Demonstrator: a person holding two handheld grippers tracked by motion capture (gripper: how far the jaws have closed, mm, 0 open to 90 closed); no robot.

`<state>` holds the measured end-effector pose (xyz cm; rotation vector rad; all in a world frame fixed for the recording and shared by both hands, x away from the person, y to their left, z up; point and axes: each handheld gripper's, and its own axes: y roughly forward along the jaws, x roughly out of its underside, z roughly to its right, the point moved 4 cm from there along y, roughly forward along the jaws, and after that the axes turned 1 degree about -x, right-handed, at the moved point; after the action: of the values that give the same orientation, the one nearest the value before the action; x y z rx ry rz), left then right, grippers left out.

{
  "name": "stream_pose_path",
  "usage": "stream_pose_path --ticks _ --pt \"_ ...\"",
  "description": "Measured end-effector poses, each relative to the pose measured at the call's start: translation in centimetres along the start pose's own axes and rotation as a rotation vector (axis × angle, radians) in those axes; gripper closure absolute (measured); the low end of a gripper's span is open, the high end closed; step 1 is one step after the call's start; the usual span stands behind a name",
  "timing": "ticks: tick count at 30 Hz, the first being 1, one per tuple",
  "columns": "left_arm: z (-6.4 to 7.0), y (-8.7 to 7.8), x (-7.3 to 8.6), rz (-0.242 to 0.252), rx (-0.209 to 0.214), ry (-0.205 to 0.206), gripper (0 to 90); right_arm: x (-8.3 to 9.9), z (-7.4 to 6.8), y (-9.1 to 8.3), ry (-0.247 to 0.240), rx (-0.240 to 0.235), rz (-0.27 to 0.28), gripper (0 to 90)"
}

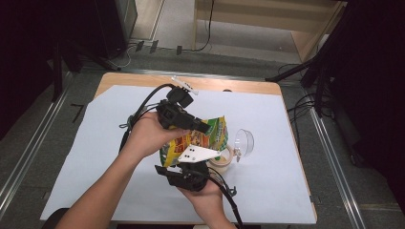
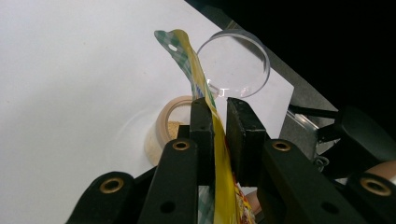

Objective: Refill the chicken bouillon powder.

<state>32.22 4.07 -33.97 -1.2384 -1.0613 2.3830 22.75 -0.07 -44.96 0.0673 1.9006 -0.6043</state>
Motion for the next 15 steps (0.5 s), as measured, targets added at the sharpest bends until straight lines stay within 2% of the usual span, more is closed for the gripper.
stream_pose_path --ticks 4,8,15 --pt "-0.4 0.1 -0.4 -0.025 0.025 -0.022 82.0 -0.3 0.0 0.0 0.003 -0.009 0.005 70.4" --pt "-0.2 0.3 -0.8 -0.042 0.008 -0.014 81.9 -0.4 0.1 -0.2 0.012 -0.022 0.007 70.5" --pt "-0.2 0.5 -1.2 -0.056 0.01 -0.012 81.9 -0.5 0.2 -0.4 0.029 -0.022 0.016 69.9"
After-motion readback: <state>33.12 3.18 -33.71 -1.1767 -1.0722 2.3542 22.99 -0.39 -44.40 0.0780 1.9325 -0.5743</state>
